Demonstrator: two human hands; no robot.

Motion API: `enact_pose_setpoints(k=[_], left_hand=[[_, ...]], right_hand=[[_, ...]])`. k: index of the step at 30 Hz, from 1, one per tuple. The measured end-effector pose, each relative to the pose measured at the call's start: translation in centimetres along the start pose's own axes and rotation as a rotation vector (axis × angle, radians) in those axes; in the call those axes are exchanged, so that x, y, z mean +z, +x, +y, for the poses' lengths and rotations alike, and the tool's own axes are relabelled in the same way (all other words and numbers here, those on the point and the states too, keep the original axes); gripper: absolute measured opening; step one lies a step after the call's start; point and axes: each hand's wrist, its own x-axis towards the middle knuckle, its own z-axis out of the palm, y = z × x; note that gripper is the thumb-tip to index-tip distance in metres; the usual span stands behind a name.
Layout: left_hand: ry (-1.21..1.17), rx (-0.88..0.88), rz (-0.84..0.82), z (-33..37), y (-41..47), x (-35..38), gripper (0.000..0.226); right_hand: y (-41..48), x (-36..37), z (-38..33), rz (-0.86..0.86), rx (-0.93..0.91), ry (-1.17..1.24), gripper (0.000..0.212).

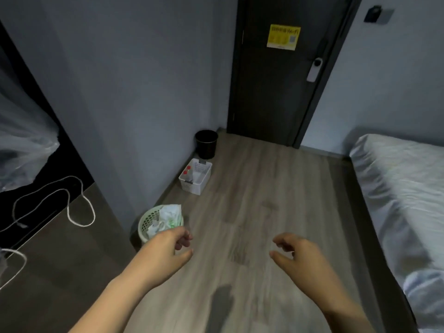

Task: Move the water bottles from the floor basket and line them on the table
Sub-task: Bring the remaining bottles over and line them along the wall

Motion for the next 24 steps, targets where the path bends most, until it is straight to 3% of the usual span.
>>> enact_pose_setpoints(k=[8,15,24], left_hand=[[-0.082,-0.077,0.089,2.1,16.1,-2.7,0.017],[-0.114,-0.104,0.084,-0.3,33.3,-5.2,0.018],[-0.152,-0.194,0.118,-3.0,51.3,-11.7,0.022]], right_hand=[[18.3,-4.3,-0.7,-0.07,-0.08,0.001,0.032],[35.3,-5.3,-2.4,-0.041,-0.111,-0.041,0.031],[55.8,-6.7,-5.4,-0.132,-0.137,-0.068,0.027]])
